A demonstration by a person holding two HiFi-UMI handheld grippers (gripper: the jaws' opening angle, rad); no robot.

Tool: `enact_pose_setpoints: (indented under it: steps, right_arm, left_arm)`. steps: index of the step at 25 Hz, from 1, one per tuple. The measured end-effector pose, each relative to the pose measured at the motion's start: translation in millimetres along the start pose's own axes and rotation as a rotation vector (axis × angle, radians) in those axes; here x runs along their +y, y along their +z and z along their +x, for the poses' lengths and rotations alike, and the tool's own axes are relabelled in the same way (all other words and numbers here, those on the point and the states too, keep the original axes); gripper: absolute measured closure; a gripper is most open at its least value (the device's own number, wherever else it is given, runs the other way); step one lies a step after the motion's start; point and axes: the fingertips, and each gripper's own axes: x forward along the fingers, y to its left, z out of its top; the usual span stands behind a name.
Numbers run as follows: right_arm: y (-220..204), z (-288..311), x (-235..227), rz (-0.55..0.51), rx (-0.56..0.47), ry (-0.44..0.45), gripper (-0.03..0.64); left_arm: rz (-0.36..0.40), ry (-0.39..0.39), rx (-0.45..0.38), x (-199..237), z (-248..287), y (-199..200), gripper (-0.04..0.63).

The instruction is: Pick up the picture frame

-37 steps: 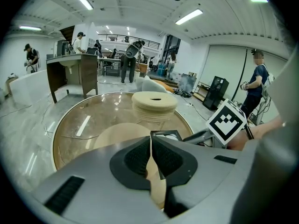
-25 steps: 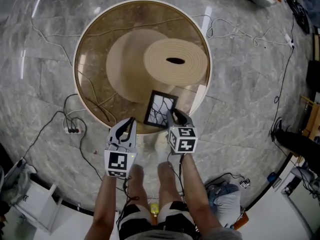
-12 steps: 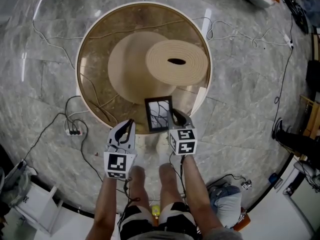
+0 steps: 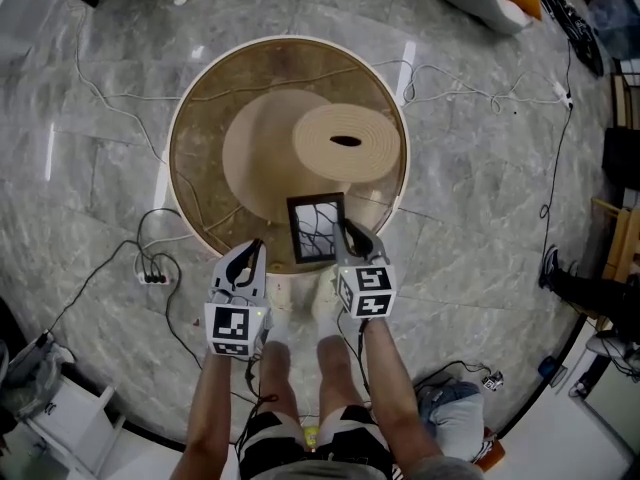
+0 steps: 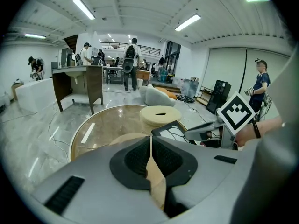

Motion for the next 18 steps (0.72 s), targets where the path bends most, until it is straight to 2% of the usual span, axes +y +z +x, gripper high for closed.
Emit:
enact_pose_setpoints:
  steps: [6, 12, 18]
  right_arm:
    - [78.6, -59.8, 21.5, -0.036, -0.116, -0.014, 0.557]
    - [180.0, -136.2, 42.0, -0.069, -0.275, -0.030, 0.557]
    - [252.9, -239.0, 70.9, -0.078, -0.389, -0.048, 0.557]
  left_arm:
    - [0.039, 0.018, -0.061, -0.4, -48.1, 66.8, 0.568]
    - [0.081, 0.054, -0.139, 0.9, -98.6, 153.8, 0.568]
    - [0.090, 0.069, -0.218, -15.2, -173.1, 234.5, 0.568]
